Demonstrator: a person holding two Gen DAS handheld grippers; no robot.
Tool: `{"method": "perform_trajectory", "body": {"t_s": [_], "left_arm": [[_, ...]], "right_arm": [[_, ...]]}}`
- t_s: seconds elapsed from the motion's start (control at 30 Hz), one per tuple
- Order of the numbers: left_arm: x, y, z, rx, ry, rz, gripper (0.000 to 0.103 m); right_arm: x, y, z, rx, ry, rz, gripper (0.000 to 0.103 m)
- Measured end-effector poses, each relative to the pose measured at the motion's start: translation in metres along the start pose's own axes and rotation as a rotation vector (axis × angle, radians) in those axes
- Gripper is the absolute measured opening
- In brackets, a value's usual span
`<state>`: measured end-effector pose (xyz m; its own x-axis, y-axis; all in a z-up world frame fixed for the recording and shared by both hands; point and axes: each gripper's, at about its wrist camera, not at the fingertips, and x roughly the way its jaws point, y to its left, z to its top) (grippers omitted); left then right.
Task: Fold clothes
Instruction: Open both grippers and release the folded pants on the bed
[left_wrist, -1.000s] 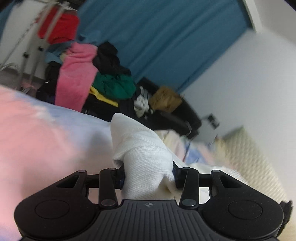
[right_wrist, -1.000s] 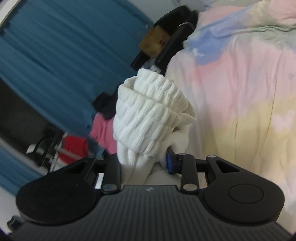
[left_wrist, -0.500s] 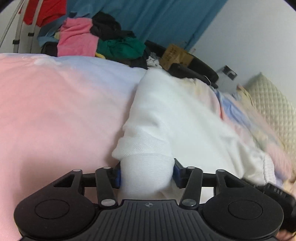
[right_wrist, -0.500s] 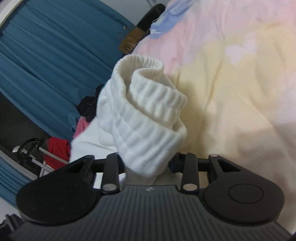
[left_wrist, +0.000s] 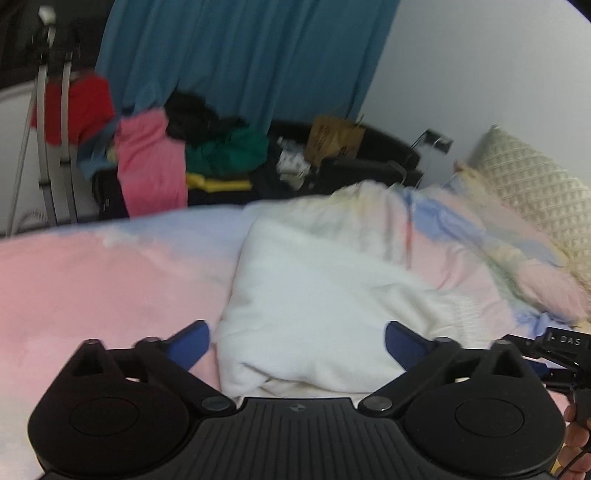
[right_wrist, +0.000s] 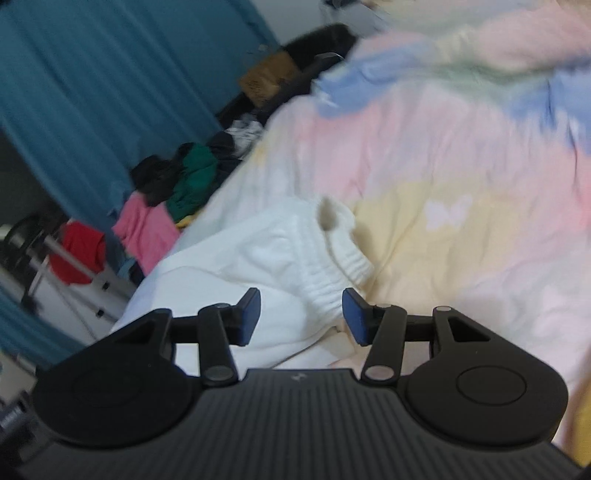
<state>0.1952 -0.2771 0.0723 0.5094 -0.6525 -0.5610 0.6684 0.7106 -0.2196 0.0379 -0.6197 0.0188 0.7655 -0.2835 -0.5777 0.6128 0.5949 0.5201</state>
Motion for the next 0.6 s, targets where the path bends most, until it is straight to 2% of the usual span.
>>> {"method": "perform_trajectory", "body": {"t_s": [0.07,0.17,0.3,0.4,0.53,0.6], "left_arm": [[-0.027,-0.017,0.001,0.037,-0.011,0.004,0.103],[-0.067,-0.045,-0.002,0.091,-0.045,0.021,0.103],[-0.122,-0.073,-0.013,0.120,-0.109,0.037,0.103],[-0.163,-0.086,-0.027,0.136,-0.154,0.032,0.103],[-0.209,-0.099,-0.056,0.193,-0.240,0.096,0.103],[-0.224,-0.101,-0.072,0.201,-0.264,0.100,0.103]], "right_arm": [[-0.024,0.007,0.004,-0.038,-0.022,0.031,0.053],[-0.062,0.016,0.000,-0.108,-0.060,0.039,0.063],[-0.113,0.039,-0.012,-0.242,-0.124,0.042,0.084],[-0.147,0.049,-0.026,-0.343,-0.173,0.060,0.083],[-0.178,0.053,-0.050,-0.391,-0.213,0.089,0.083],[-0.190,0.054,-0.066,-0.421,-0.238,0.095,0.083]]}}
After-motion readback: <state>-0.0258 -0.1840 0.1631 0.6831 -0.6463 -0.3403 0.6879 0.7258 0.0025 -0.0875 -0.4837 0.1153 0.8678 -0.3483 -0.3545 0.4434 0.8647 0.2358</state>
